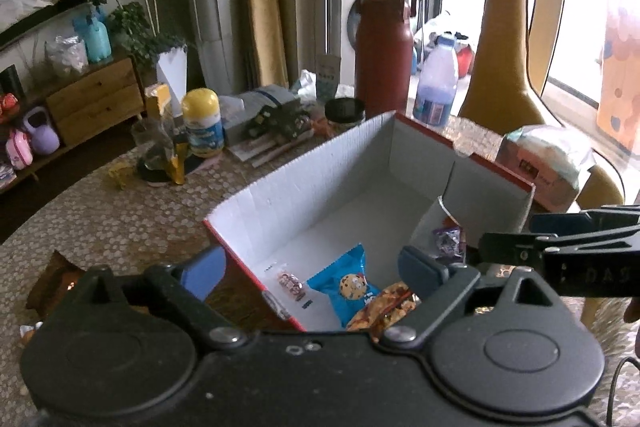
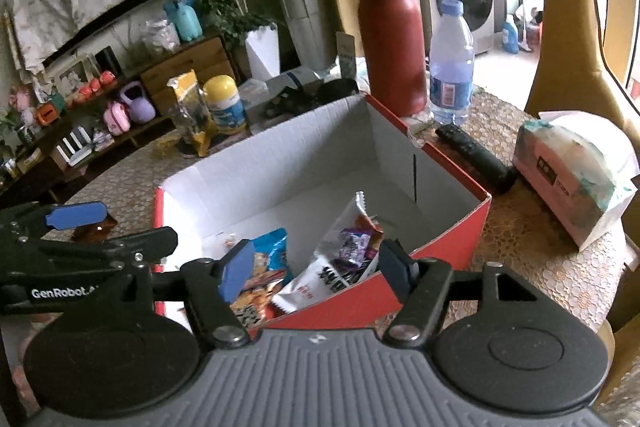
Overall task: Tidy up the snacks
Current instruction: 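Move both grippers back toward the remaining snacks on the table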
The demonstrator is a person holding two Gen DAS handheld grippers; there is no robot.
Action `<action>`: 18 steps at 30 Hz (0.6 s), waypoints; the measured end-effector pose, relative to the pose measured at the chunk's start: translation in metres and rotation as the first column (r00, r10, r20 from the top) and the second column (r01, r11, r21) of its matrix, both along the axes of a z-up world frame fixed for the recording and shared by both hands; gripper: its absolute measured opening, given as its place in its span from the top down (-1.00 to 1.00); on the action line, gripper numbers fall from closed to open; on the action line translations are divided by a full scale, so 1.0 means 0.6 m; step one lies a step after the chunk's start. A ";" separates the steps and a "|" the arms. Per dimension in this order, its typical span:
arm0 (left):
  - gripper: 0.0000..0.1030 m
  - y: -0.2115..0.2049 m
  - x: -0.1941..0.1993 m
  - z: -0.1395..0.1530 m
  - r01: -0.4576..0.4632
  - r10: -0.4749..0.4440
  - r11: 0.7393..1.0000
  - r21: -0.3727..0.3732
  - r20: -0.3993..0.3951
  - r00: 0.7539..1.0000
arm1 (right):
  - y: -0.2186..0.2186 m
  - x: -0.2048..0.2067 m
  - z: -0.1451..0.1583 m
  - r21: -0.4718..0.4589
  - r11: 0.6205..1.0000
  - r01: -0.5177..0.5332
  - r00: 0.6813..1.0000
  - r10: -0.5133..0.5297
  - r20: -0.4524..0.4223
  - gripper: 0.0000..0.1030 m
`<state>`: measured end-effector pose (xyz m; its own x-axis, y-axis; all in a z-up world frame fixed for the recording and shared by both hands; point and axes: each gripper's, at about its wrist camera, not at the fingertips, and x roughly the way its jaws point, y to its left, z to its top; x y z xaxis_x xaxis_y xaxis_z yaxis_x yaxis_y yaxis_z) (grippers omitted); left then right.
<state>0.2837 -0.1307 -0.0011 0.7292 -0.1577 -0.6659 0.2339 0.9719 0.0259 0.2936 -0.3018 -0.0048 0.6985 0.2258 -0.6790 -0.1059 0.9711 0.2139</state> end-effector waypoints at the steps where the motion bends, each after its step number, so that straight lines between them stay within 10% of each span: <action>1: -0.83 0.005 -0.008 0.007 -0.002 0.002 1.000 -0.003 0.008 1.000 | 0.003 -0.007 0.006 -0.001 1.000 -0.007 1.000 0.007 0.006 -0.34; 18: -0.99 0.114 -0.132 0.071 -0.081 0.089 0.994 -0.072 0.115 0.989 | 0.090 -0.122 0.068 -0.024 0.990 -0.139 0.985 0.140 0.104 -0.63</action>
